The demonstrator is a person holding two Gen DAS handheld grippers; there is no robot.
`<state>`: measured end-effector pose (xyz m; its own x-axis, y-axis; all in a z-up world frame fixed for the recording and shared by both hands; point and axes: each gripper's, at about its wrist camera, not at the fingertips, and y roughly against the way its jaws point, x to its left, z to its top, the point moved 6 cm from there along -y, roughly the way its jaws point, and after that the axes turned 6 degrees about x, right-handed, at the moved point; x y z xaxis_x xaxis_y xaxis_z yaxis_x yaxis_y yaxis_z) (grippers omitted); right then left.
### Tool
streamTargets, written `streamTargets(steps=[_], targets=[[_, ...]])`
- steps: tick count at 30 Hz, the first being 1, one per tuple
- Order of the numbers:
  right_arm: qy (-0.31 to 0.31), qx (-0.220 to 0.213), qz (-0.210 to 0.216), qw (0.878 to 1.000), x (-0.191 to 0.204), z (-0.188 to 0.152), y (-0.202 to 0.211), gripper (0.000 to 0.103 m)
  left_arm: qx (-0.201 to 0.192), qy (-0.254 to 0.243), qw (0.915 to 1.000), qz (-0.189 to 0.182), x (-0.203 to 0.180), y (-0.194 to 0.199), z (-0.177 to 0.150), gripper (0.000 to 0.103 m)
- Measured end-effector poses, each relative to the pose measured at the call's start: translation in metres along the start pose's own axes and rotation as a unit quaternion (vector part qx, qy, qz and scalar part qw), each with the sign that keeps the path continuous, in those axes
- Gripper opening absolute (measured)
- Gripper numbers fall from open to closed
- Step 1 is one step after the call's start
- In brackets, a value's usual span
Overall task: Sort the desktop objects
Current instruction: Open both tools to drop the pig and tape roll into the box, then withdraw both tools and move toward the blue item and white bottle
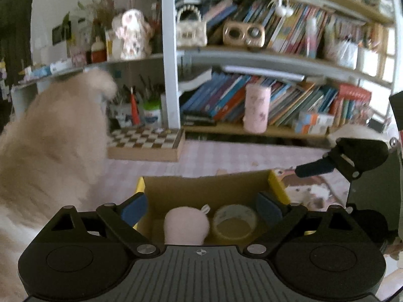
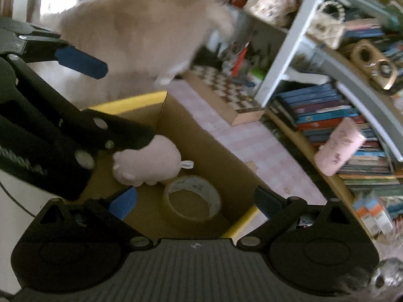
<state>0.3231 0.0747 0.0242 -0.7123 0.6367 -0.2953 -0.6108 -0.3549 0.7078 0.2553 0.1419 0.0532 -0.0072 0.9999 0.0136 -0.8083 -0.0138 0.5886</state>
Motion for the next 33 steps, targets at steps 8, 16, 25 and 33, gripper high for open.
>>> streamTargets(steps=[8,16,25,33], targets=[[-0.071,-0.038,-0.060,0.995,0.002,-0.030,0.059,0.100,-0.019,0.001,0.9995,-0.024,-0.008,0.048,-0.018,0.098],[-0.171,-0.062,-0.120,0.976,0.010,-0.076,0.107,0.100,-0.014,0.012,0.9994,-0.030,-0.011,0.078,-0.055,0.098],[-0.275,-0.077,-0.160,0.945,0.036,-0.132,0.139,0.102,0.000,0.047,0.9988,0.009,-0.002,0.097,-0.102,0.098],[-0.330,-0.054,-0.185,0.924,0.064,-0.177,0.147,0.102,-0.001,0.058,0.9980,0.023,-0.004,0.111,-0.133,0.098]])
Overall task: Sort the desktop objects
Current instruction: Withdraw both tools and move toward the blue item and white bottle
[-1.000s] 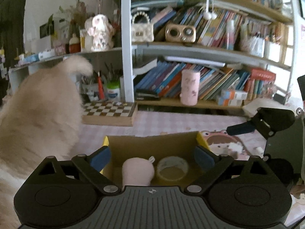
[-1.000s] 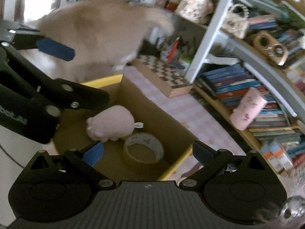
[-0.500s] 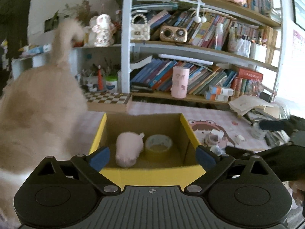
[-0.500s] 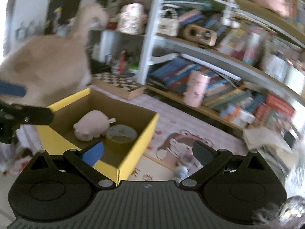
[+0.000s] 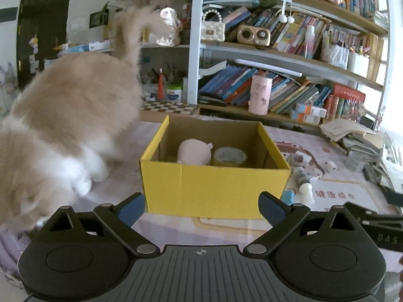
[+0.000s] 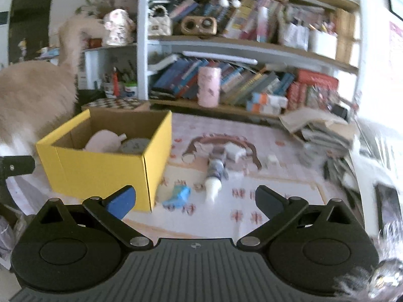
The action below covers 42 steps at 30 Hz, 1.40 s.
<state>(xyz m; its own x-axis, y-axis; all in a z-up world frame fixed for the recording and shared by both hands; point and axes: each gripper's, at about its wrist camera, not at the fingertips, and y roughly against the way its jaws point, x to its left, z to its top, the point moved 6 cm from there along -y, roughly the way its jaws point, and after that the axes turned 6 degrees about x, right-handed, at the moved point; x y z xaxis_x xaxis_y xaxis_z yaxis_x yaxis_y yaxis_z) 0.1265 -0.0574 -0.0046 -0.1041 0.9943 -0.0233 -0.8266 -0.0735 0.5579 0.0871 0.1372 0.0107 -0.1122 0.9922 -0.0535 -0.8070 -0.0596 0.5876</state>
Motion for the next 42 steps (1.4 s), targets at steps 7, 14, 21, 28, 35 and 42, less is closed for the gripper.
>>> streamTargets(steps=[7,14,21,28,35,42], targets=[[-0.019,0.020,-0.016,0.999,0.000,-0.037,0.016,0.102,0.019,-0.017,0.9995,-0.018,-0.016,0.005,-0.022,0.098],[-0.015,0.028,-0.022,0.999,-0.003,-0.052,0.025,0.102,0.045,-0.034,0.9977,-0.038,-0.033,0.005,-0.044,0.099],[-0.034,0.045,-0.028,0.998,-0.013,-0.061,0.024,0.102,0.047,-0.058,0.9957,-0.054,-0.047,0.006,-0.050,0.098],[-0.041,0.050,-0.040,0.997,-0.027,-0.064,0.025,0.102,0.060,-0.088,0.9916,-0.073,-0.072,-0.002,-0.052,0.098],[-0.055,0.056,-0.057,0.995,-0.051,-0.065,0.023,0.102,0.066,-0.113,0.9861,-0.103,-0.100,-0.011,-0.051,0.098],[-0.055,0.065,-0.067,0.994,-0.069,-0.063,0.017,0.102,0.079,-0.117,0.9823,-0.123,-0.121,-0.022,-0.051,0.098]])
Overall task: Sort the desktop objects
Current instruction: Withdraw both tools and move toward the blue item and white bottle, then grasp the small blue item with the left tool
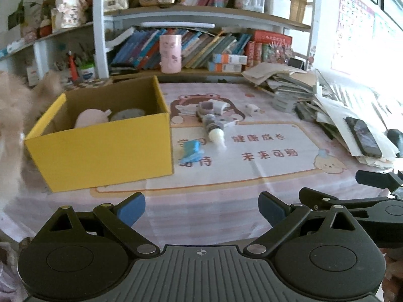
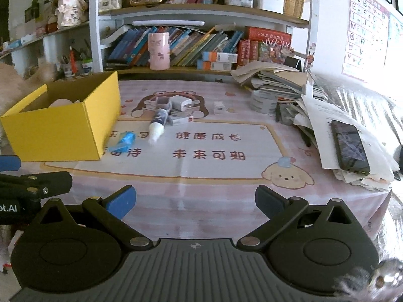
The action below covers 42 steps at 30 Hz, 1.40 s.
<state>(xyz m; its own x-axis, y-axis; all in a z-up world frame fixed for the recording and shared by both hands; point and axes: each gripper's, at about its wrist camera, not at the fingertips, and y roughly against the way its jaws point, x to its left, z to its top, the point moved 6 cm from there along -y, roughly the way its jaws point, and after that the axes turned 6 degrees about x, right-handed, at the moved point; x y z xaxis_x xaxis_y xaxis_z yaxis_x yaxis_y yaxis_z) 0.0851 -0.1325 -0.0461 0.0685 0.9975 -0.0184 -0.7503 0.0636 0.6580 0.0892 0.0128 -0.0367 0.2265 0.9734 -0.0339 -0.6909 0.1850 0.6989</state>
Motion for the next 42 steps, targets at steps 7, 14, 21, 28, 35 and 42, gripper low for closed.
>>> streamTargets(steps=[7,14,21,28,35,42], targets=[[0.002,0.013,-0.005,1.000,-0.016,0.003,-0.012,0.102,0.008,0.006,0.9999,-0.009,-0.012,-0.014,0.006,0.098],[0.005,0.023,-0.005,1.000,-0.030,0.009,-0.024,0.102,0.014,0.011,0.9997,-0.014,-0.023,-0.029,0.015,0.097],[-0.001,0.037,-0.003,0.999,-0.050,0.015,-0.042,0.101,0.021,0.016,0.9995,-0.015,-0.036,-0.045,0.023,0.096],[0.006,0.049,0.013,0.999,-0.063,0.024,-0.062,0.099,0.028,0.017,0.9994,-0.011,-0.048,-0.062,0.033,0.096],[0.004,0.049,0.030,0.998,-0.082,0.041,-0.083,0.094,0.029,0.016,0.9994,-0.002,-0.060,-0.082,0.048,0.083],[0.001,0.051,0.068,0.996,-0.091,0.057,-0.103,0.079,0.038,0.011,0.9987,0.033,-0.061,-0.102,0.060,0.060]])
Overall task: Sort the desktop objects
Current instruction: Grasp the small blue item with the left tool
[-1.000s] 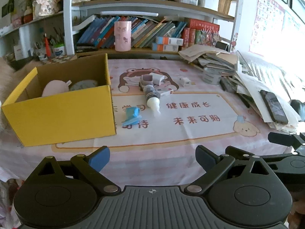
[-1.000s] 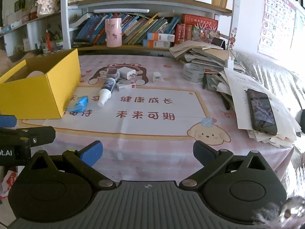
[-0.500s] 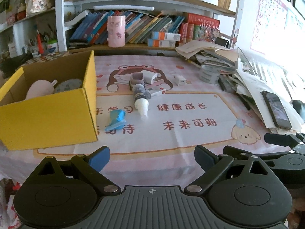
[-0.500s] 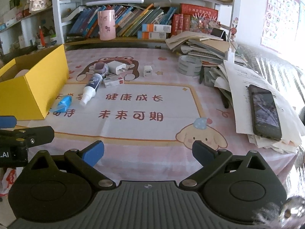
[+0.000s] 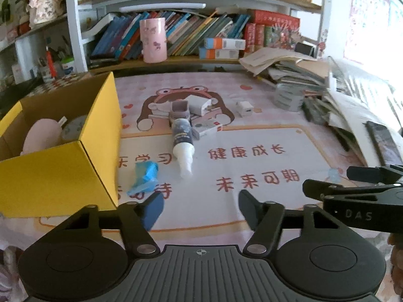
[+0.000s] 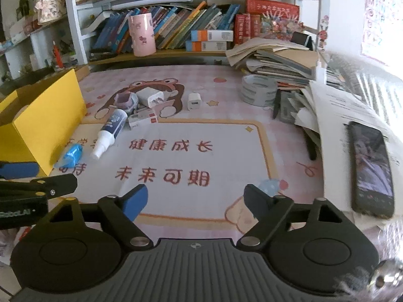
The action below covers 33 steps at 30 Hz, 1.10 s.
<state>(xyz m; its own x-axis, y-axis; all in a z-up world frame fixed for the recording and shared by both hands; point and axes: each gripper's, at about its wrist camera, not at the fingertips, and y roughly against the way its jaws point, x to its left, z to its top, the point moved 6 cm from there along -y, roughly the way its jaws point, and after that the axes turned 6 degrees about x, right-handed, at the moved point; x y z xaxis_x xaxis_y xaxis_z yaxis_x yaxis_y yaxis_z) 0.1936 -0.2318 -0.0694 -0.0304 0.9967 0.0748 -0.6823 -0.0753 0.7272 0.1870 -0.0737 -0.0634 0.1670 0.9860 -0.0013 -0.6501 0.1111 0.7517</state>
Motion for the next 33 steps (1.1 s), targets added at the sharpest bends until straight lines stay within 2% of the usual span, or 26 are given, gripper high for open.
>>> streamTargets(steps=[5,7,11,21,24,30,33], targets=[[0.008,0.000,0.024,1.000,0.001,0.011,-0.010,0.074,0.000,-0.007,0.9990,0.044,0.005,-0.014,0.010,0.035],[0.010,-0.002,0.031,0.999,0.002,0.015,-0.013,0.074,-0.001,-0.005,0.9980,0.064,0.010,-0.020,0.015,0.030],[0.019,-0.007,0.045,0.999,0.004,0.024,-0.019,0.074,0.003,0.006,0.9950,0.100,0.018,-0.034,0.026,0.029],[0.042,-0.006,0.069,0.997,0.005,0.038,-0.034,0.074,0.062,0.036,0.9851,0.156,0.034,-0.082,0.031,0.030],[0.042,-0.001,0.071,0.997,0.000,0.040,-0.039,0.074,0.066,0.040,0.9811,0.178,0.039,-0.089,0.032,0.031],[0.045,0.012,0.082,0.995,-0.003,0.041,-0.048,0.074,0.074,0.043,0.9786,0.187,0.040,-0.096,0.034,0.035],[0.051,0.015,0.090,0.994,-0.001,0.042,-0.051,0.074,0.080,0.042,0.9776,0.190,0.038,-0.100,0.035,0.041]])
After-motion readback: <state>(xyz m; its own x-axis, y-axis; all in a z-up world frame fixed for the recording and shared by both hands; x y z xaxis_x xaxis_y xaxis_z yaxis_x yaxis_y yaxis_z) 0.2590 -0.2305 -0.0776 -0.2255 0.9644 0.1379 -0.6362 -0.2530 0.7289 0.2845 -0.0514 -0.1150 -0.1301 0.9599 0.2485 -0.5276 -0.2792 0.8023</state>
